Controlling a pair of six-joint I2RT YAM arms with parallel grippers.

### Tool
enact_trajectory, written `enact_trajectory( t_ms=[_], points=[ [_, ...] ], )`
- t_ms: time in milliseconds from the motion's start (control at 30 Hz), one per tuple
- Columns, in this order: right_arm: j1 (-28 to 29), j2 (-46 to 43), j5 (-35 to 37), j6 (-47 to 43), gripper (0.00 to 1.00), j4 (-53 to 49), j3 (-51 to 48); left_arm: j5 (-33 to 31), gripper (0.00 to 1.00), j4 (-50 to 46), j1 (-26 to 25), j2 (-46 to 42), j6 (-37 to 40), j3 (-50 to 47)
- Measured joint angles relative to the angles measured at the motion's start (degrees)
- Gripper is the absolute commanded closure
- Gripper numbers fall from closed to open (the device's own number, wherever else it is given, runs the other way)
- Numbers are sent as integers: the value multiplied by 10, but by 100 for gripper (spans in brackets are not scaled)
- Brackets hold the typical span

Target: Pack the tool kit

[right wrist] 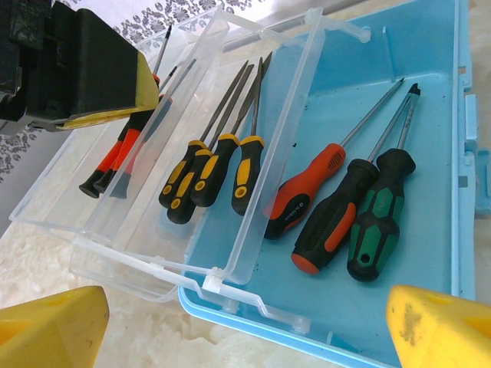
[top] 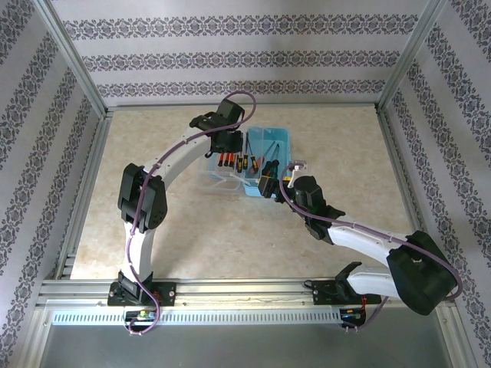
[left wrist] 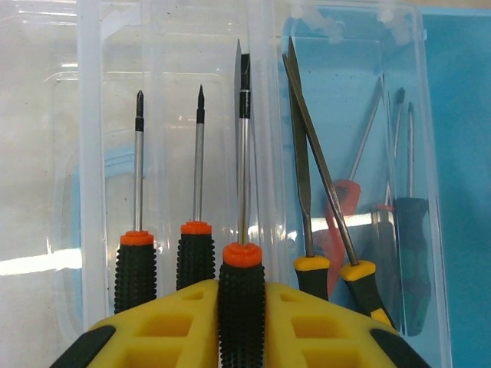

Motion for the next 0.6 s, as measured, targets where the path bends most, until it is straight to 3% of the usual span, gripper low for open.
enact_trajectory(
  t_ms=[433,600],
  points=[
    [0,0,0,0,7,0,0,1,57,-27,0,-12,21,15],
    [-1,-1,0,-2,7,-2,0,-12,53,-12,3,-107,26,-56]
  ],
)
